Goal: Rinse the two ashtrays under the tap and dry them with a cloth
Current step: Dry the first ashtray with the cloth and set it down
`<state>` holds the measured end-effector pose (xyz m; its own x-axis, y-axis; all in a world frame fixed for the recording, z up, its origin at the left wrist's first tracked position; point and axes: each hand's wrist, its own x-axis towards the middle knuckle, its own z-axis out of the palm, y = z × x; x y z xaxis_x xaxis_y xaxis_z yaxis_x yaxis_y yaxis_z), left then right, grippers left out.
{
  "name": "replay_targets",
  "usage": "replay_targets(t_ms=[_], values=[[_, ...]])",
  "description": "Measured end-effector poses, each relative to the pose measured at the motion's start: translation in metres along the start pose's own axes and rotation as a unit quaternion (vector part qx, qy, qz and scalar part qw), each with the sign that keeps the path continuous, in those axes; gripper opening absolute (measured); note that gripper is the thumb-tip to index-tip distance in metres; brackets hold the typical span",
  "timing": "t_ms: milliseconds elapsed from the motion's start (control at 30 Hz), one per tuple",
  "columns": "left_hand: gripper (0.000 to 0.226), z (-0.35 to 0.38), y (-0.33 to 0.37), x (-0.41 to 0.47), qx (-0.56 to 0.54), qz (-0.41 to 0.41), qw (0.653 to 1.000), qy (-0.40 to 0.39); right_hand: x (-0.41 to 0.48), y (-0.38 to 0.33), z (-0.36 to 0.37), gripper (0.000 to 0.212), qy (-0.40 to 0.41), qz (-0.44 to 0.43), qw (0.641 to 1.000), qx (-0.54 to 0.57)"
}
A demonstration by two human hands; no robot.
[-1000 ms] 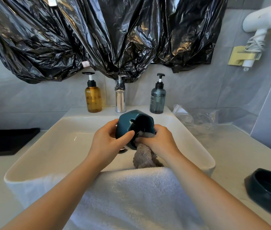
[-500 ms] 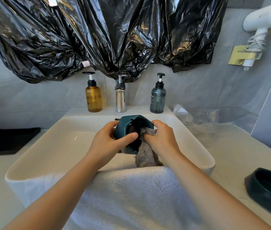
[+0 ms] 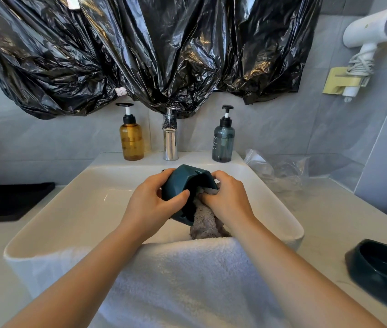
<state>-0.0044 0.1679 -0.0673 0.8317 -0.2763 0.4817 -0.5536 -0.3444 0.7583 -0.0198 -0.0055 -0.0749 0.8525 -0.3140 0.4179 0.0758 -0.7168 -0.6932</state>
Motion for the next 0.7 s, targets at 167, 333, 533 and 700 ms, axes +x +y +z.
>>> replay_targets(t_ms=[167, 333, 533, 700], values=[[0.029, 0.001, 0.003, 0.0, -0.015, -0.009, 1.0, 0.005, -0.001, -0.001, -0.003, 0.029, 0.029, 0.009, 0.999, 0.028], [0.017, 0.002, -0.002, 0.005, -0.016, -0.06, 0.997, 0.035, -0.001, -0.004, -0.006, 0.044, 0.057, 0.034, 0.992, 0.108], [0.018, 0.003, -0.008, 0.008, -0.017, -0.078, 0.995, 0.053, -0.002, -0.006, -0.011, 0.05, 0.02, 0.089, 0.964, 0.25], [0.015, 0.004, -0.009, 0.009, -0.012, -0.088, 0.995, 0.054, -0.002, -0.005, -0.01, 0.03, 0.027, 0.025, 0.974, 0.225]])
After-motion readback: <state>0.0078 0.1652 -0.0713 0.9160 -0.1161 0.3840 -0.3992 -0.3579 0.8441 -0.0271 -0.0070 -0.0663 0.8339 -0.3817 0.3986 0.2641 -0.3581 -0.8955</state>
